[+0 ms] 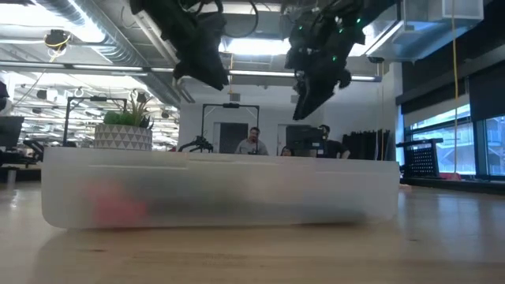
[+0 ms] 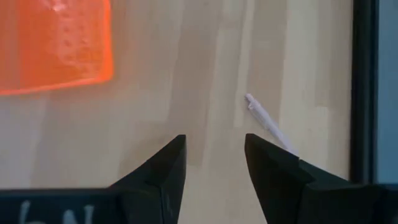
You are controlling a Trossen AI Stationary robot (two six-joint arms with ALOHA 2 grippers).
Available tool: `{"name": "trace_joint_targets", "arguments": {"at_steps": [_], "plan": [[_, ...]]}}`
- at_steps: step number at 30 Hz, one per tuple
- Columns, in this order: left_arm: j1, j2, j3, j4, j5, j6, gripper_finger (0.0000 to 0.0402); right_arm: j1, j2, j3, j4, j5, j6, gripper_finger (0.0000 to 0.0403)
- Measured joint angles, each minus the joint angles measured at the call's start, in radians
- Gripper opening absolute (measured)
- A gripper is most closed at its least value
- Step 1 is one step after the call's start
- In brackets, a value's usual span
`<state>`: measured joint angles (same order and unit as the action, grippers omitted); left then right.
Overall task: Pack school essentials
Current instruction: Put the pink pen into the orange supply box
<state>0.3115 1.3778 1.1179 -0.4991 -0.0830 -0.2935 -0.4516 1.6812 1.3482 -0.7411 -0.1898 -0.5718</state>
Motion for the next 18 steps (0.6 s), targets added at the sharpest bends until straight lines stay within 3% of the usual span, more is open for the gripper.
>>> {"name": "trace_joint_targets", "arguments": {"at_steps": [18], "plan": [[0.025, 0.004, 0.0, 0.001, 0.0, -0.098, 0.0105, -0.107, 0.283, 0.0, 0.278, 0.012, -0.25, 0.0167]]}}
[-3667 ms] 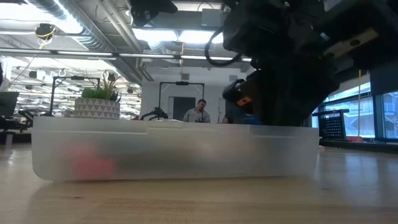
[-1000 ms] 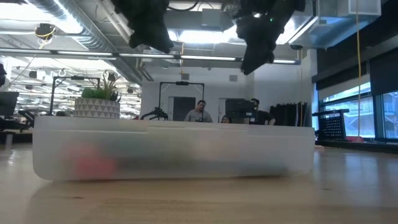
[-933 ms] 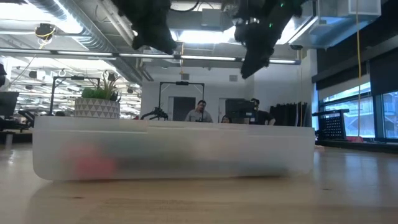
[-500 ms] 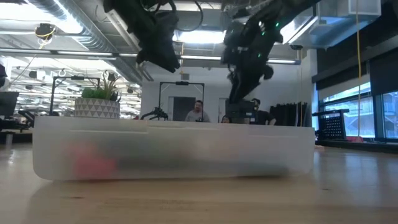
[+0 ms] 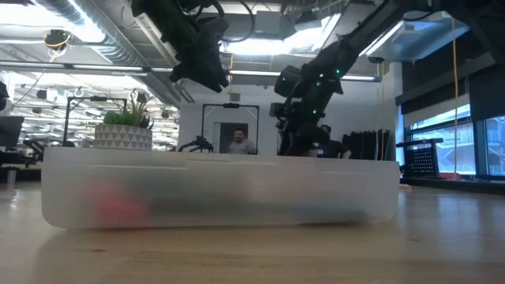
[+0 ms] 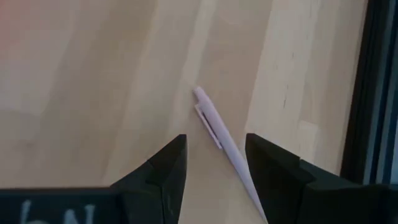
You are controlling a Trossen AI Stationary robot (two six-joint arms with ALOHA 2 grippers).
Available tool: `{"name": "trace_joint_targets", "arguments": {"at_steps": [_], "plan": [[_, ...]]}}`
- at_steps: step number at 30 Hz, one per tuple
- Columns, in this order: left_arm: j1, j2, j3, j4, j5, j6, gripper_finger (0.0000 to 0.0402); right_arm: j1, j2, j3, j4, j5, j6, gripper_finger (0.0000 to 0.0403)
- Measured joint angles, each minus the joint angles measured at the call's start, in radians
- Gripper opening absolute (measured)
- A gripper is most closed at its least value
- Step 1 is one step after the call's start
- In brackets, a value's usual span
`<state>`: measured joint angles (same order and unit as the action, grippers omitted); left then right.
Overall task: Pack school essentials
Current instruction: Put the pink pen into the orange supply box
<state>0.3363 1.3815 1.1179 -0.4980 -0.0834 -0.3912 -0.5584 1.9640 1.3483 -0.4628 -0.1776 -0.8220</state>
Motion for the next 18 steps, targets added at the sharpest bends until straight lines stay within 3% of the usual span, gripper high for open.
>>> {"name": "trace_joint_targets", "arguments": {"at_steps": [10, 18], "plan": [[-0.001, 0.0, 0.0, 0.0, 0.0, -0.043, 0.0105, -0.048, 0.056, 0.0, 0.066, -0.034, -0.054, 0.0167], [-0.001, 0.0, 0.0, 0.0, 0.0, -0.048, 0.0105, -0.053, 0.061, 0.001, 0.103, -0.148, -0.054, 0.0167]]}}
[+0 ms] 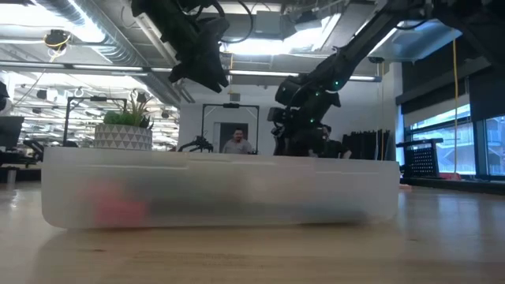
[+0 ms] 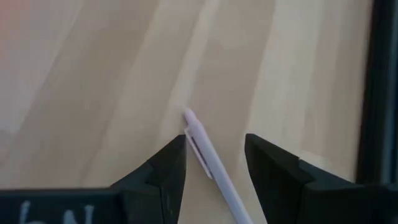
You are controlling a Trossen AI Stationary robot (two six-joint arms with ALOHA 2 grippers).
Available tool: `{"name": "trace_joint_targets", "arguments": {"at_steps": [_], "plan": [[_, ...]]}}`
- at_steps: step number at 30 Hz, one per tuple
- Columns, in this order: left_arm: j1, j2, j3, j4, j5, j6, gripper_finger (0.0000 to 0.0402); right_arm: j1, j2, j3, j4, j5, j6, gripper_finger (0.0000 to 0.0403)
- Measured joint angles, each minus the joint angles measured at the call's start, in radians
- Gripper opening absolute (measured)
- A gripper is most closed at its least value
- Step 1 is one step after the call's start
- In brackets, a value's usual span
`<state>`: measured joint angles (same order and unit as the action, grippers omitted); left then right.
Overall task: Pack school essentials
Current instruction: Put the pink pen into the orange supply box
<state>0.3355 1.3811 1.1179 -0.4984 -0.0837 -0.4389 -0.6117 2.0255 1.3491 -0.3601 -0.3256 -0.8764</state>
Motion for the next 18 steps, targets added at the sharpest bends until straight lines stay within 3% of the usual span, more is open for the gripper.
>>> {"name": "trace_joint_targets", "arguments": {"at_steps": [18], "plan": [[0.0, 0.0, 0.0, 0.0, 0.0, 0.0, 0.0105, -0.001, 0.073, 0.001, 0.007, 0.013, -0.041, 0.0166]]}}
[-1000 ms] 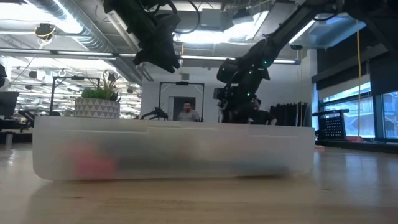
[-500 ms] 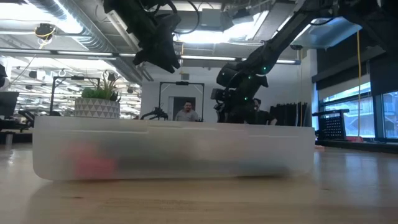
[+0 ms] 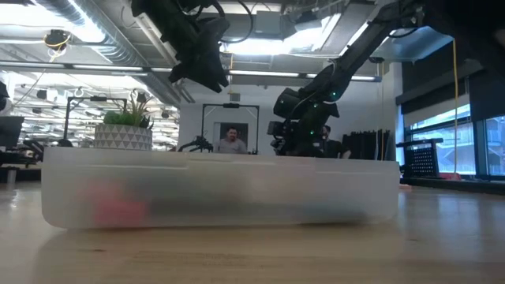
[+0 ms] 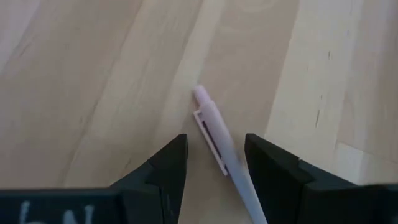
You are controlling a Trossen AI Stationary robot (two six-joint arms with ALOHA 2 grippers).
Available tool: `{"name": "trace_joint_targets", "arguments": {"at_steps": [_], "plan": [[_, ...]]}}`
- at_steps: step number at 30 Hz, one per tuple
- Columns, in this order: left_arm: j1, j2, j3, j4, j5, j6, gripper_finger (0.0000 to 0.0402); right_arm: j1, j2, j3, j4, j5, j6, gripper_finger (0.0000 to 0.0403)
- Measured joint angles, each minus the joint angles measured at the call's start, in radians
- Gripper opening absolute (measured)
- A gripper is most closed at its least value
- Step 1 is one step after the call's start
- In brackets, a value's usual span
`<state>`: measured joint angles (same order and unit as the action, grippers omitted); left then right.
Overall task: Pack school essentials
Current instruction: Put the pink pen into the orange supply box
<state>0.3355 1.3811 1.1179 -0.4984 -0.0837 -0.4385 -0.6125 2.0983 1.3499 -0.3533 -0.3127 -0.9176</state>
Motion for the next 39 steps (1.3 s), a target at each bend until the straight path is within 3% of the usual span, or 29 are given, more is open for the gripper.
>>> {"name": "trace_joint_targets", "arguments": {"at_steps": [15, 28, 39], "plan": [[0.0, 0.0, 0.0, 0.0, 0.0, 0.0, 0.0105, -0.003, 0.016, 0.002, -0.032, -0.005, -0.001, 0.0121], [-0.001, 0.0, 0.0, 0.0, 0.0, 0.001, 0.0105, 0.0, 0.017, 0.002, -0.074, 0.003, 0.0, 0.0044], [-0.018, 0.0, 0.0, 0.0, 0.0, 0.004, 0.0105, 0.035, 0.015, 0.002, -0.107, 0.018, 0.115, 0.0041]]}}
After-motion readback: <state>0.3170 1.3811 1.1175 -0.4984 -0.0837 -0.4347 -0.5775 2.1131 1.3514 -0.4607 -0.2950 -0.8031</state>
